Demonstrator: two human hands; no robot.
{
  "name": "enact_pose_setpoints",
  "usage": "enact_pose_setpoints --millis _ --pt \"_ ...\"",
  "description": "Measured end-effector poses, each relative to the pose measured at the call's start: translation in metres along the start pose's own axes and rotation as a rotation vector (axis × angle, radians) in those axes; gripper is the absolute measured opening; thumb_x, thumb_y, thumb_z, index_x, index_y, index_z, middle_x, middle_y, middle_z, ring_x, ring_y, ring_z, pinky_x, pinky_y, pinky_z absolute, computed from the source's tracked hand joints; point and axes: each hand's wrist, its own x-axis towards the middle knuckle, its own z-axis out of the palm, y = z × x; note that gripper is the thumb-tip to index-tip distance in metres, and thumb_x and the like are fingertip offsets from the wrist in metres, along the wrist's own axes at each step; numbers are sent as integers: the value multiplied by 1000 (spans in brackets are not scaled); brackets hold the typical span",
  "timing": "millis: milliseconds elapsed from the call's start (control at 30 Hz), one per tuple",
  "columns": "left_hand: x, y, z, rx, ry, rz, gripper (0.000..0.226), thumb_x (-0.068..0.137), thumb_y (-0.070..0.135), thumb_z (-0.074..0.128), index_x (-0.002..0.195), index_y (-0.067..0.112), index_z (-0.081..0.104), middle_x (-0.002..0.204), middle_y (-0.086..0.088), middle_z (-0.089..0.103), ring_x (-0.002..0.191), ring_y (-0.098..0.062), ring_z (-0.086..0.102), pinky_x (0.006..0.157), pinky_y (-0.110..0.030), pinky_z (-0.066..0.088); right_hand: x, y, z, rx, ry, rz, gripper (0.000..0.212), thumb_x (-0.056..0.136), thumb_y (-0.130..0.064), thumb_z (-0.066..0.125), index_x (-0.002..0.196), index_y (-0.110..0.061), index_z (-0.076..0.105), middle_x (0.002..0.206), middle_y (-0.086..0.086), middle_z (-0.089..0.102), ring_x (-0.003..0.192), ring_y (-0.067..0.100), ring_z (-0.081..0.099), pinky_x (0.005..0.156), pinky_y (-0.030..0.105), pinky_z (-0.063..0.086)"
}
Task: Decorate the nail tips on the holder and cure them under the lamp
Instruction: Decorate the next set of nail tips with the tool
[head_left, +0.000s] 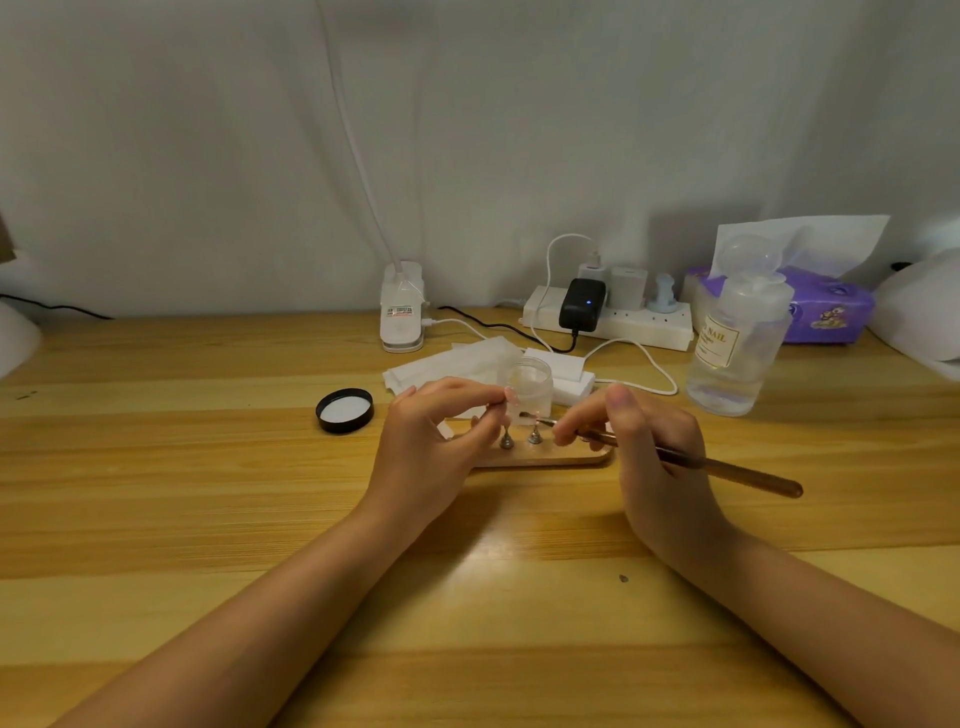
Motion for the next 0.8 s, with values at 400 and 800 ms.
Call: enact_pose_setpoints --millis 400,800 --pt "-1 2 -1 -5 -10 -7 24 79 8 68 96 24 66 85 15 64 88 -6 61 87 -43 47 1 2 0 -13 12 18 40 92 -29 30 69 -24 62 68 -10 62 69 2 59 67 17 44" --pt "-1 1 -1 13 -14 -5 21 77 7 70 93 22 68 83 12 66 85 -3 61 85 -35 48 1 2 2 -68 -32 -13 36 92 -29 33 74 -21 63 73 -14 63 73 -1 59 69 18 44"
